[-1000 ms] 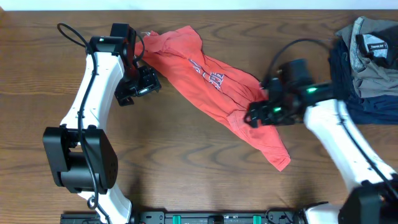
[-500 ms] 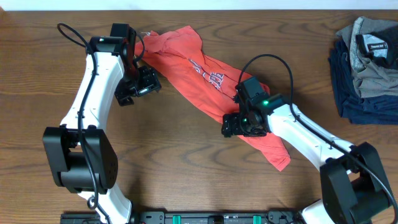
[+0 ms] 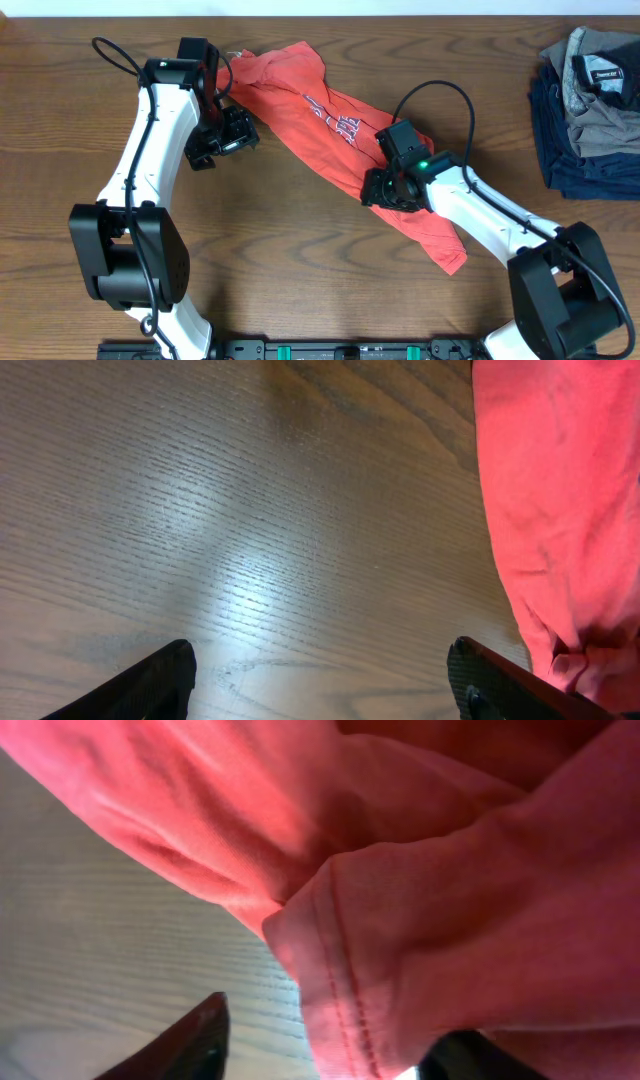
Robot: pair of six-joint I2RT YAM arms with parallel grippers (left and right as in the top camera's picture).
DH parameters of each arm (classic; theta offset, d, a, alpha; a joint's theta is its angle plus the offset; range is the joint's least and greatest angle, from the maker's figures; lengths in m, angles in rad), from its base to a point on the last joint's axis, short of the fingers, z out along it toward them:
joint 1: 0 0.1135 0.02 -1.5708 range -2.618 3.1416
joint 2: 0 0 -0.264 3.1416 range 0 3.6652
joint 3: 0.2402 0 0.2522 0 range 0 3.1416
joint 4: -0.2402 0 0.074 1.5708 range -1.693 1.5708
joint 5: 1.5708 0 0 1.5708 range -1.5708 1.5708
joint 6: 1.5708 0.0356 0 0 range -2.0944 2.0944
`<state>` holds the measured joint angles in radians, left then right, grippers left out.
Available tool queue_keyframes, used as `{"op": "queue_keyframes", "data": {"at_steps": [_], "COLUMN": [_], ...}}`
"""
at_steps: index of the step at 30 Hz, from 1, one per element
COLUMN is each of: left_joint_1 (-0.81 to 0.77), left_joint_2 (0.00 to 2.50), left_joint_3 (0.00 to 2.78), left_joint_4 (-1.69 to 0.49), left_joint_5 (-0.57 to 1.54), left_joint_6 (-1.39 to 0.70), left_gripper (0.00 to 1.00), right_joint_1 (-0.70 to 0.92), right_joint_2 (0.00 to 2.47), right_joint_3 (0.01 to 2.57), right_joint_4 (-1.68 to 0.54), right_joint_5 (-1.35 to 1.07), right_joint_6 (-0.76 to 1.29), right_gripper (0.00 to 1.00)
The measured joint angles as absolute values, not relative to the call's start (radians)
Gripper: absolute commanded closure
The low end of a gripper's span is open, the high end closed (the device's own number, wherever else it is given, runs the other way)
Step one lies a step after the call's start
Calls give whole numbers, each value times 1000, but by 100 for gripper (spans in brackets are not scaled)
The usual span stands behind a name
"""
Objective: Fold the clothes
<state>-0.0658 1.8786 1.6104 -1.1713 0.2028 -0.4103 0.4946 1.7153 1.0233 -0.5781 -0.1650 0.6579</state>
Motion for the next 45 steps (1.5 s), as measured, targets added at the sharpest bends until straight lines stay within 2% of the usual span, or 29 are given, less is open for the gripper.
{"op": "queue_keyframes", "data": {"at_steps": [1, 3, 4, 9, 12, 16, 19, 24, 25, 29, 35, 41, 45], "left_joint_1": [-66, -66, -66, -66, -66, -66, -66, -66, -66, -66, -66, -66, -66], "left_joint_2": [1879, 1879, 1879, 1879, 1879, 1879, 1879, 1879, 1879, 1879, 1879, 1879, 1879], "left_joint_3": [1610, 1610, 1610, 1610, 1610, 1610, 1610, 1610, 1610, 1610, 1610, 1610, 1610], "left_joint_4": [-1171, -1171, -1171, -1171, -1171, -1172, -1172, -1172, -1172, -1172, -1168, -1143, -1143], "left_joint_5": [203, 203, 203, 203, 203, 203, 203, 203, 203, 203, 203, 203, 203], "left_joint_6": [-410, -410, -410, -410, -410, -411, -410, -410, -410, -410, -410, -410, -410], "left_gripper": [18, 17, 18, 18, 18, 18, 18, 18, 18, 17, 17, 17, 17], "right_joint_1": [495, 498, 498, 498, 484, 389, 261, 35, 10, -49, -22, 100, 190], "right_joint_2": [1718, 1729, 1736, 1747, 1742, 1711, 1678, 1630, 1628, 1637, 1640, 1646, 1670], "right_joint_3": [1023, 1023, 1023, 1025, 1053, 1201, 1359, 1485, 1485, 1481, 1478, 1400, 1264], "right_joint_4": [-578, -578, -577, -590, -715, -926, -931, -897, -908, -1010, -1076, -1064, -948], "right_joint_5": [-163, -155, -151, -133, -104, 39, 171, 282, 285, 259, 103, -96, -150], "right_joint_6": [664, 688, 698, 707, 673, 626, 573, 511, 508, 488, 393, 263, 236], "right_gripper": [65, 93, 99, 99, 99, 99, 99, 43, 40, 40, 40, 30, 31]}}
